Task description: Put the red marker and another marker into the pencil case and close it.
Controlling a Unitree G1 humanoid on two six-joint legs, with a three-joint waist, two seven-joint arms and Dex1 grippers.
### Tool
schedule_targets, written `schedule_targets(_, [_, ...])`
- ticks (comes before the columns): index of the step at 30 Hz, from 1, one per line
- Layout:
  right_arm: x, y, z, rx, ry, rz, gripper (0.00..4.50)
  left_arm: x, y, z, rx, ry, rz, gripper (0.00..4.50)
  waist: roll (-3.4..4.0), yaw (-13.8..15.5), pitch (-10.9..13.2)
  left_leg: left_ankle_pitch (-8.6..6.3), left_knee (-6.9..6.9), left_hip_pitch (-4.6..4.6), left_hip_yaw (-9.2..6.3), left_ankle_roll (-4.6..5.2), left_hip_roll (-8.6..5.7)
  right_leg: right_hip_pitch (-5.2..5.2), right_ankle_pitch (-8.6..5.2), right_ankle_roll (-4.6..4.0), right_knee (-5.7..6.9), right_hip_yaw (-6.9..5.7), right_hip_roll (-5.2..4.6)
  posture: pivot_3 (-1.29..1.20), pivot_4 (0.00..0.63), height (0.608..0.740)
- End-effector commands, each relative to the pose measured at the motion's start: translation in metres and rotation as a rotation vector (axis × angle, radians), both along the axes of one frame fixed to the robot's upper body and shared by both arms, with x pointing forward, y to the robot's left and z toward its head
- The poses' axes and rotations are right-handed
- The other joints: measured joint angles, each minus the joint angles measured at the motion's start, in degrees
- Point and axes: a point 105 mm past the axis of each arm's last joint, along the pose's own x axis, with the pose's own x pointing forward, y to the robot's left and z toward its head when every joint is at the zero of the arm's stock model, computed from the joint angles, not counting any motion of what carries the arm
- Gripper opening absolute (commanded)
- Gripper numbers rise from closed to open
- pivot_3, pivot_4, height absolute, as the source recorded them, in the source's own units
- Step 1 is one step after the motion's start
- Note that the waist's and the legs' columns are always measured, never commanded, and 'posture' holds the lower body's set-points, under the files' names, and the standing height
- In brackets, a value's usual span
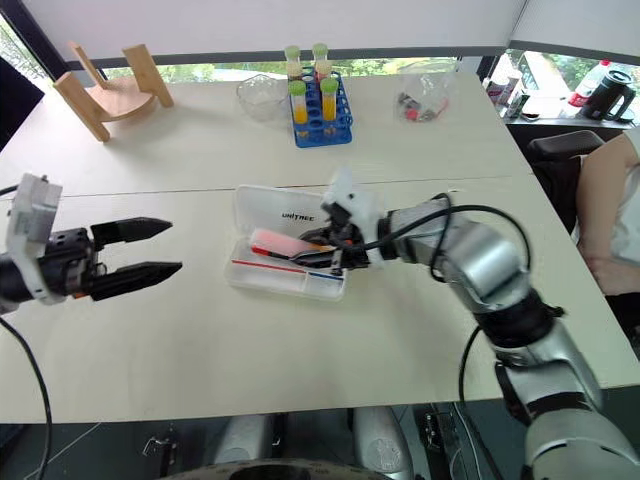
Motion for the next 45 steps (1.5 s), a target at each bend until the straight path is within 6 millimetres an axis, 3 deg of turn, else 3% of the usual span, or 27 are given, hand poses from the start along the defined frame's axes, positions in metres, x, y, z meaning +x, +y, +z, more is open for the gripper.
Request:
schedule_targets(1, [-0.001, 0.017, 0.000, -0.005, -0.030, 0.048, 0.86, -0.014, -0.002, 0.010, 0.039, -0.027, -0.043, 4.50, 0.01, 0.09, 0.00, 0.00, -0.01, -0.04, -0.01, 0.00, 0.00, -0.03, 0.00, 0.00, 0.00, -0.01, 0.00, 0.00, 0.150, 0.740])
schedule_targets(11, [0.001, 0.046, -0.016, -0.034, -0.018, 0.068, 0.86, -0.021, -0.005, 0.011, 0.070, -0.039, -0.049, 4.50, 0.00, 0.00, 0.00, 0.01, 0.01, -0.02, -0.03, -0.03, -0.02, -0.02, 0.01, -0.01, 0.02, -0.02, 0.01, 0.00, 0.150, 0.740])
schedule_targets(20, [0.013, 0.055, -0.030, -0.079, -0.051, 0.055, 0.86, -0.019, -0.008, 0.010, 0.068, -0.057, -0.028, 4.50, 0.00, 0.04, 0.00, 0.01, 0.00, -0.03, -0.04, -0.03, -0.04, -0.03, 0.01, -0.01, 0.02, -0.02, -0.02, 0.00, 0.150, 0.740])
schedule_targets(21, [0.013, 0.055, -0.032, -0.085, -0.053, 0.058, 1.93, -0.019, -0.008, 0.009, 0.068, -0.059, -0.026, 4.50, 0.00, 0.02, 0.00, 0.01, 0.00, -0.03, -0.02, -0.03, -0.04, -0.03, 0.01, -0.01, 0.01, -0.02, -0.02, 0.00, 0.150, 0.740])
schedule_targets(26, [0.012, 0.053, -0.028, -0.083, -0.059, 0.067, 4.46, -0.017, -0.008, 0.009, 0.061, -0.068, -0.018, 4.50, 0.00, 0.00, 0.00, 0.01, -0.01, -0.03, -0.03, -0.03, -0.04, -0.04, 0.01, -0.01, 0.02, -0.02, -0.02, 0.00, 0.150, 0.740])
schedule_targets(30, [0.018, 0.044, 0.002, -0.023, -0.102, 0.013, 4.49, -0.015, -0.008, 0.008, 0.056, -0.065, -0.020, 4.50, 0.01, 0.03, 0.00, 0.01, 0.00, -0.03, -0.05, -0.03, -0.04, -0.04, 0.01, -0.01, 0.02, -0.01, -0.03, 0.00, 0.150, 0.740])
schedule_targets(33, [0.026, -0.005, 0.053, 0.076, -0.122, -0.149, 4.49, -0.015, -0.011, 0.007, 0.061, -0.066, -0.051, 4.50, 0.04, 0.57, 0.03, 0.01, 0.01, -0.11, -0.09, -0.04, -0.06, -0.06, 0.01, 0.00, 0.01, -0.04, -0.07, 0.00, 0.150, 0.740])
schedule_targets(36, [0.028, -0.058, 0.075, 0.094, -0.124, -0.335, 4.49, -0.014, -0.011, 0.007, 0.066, -0.076, -0.072, 4.50, 0.01, 1.37, 0.01, 0.01, 0.03, -0.19, -0.11, -0.04, -0.12, -0.07, 0.01, 0.00, -0.07, -0.06, -0.16, 0.00, 0.150, 0.740])
schedule_targets(41, [0.035, -0.143, 0.079, 0.046, -0.117, -0.717, 4.49, -0.011, -0.013, 0.006, 0.057, -0.103, -0.104, 4.50, 0.02, 1.48, 0.01, 0.00, -0.09, -0.17, 0.00, -0.03, -0.12, -0.10, -0.01, -0.03, -0.13, -0.05, -0.07, 0.00, 0.150, 0.740])
schedule_targets(45, [0.045, -0.190, 0.045, -0.044, -0.083, -0.931, 4.49, -0.006, -0.020, 0.006, 0.040, -0.128, -0.139, 4.50, 0.01, 1.28, 0.01, 0.00, -0.06, -0.11, 0.18, -0.03, -0.10, -0.11, 0.00, -0.02, -0.08, 0.06, -0.08, 0.00, 0.150, 0.740])
